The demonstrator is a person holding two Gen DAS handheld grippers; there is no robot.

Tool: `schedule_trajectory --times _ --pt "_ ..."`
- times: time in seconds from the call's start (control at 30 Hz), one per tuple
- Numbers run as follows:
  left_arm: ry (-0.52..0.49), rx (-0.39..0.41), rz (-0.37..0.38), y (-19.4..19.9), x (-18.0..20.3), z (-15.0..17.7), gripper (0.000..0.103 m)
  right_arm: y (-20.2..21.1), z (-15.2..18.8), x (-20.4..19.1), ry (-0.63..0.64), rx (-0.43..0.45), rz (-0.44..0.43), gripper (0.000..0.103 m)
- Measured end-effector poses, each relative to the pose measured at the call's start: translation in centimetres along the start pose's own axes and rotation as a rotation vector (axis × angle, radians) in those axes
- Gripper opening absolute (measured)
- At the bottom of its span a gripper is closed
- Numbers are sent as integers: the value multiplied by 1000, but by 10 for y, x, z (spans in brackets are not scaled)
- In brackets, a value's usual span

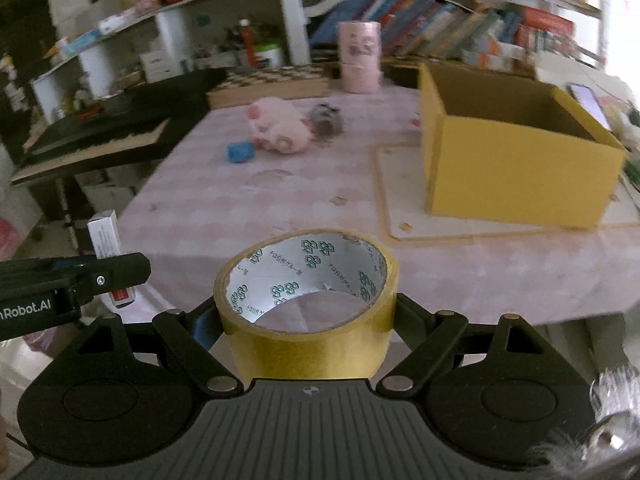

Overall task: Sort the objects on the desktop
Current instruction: 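Carry the small box and tape roll with both tools to the yellow box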

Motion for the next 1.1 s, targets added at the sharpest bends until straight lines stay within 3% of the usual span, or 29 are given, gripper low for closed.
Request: schedule_trajectory --times 0.57,1.1 --pt "-176 -60 177 -21 81 12 30 43 36 68 -197 20 169 84" --pt "-224 -69 210 -38 123 2 31 54 28 108 -241 34 195 84"
Point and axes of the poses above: each gripper's, at about its wrist camera, not at the fingertips, and y roughly against the way its jaws point, x to its right, z to its underside, the point moved 8 cm from there along -y, roughly the way its jaws point, and after that the axes turned 10 degrees about -z, right-handed, at the moved point
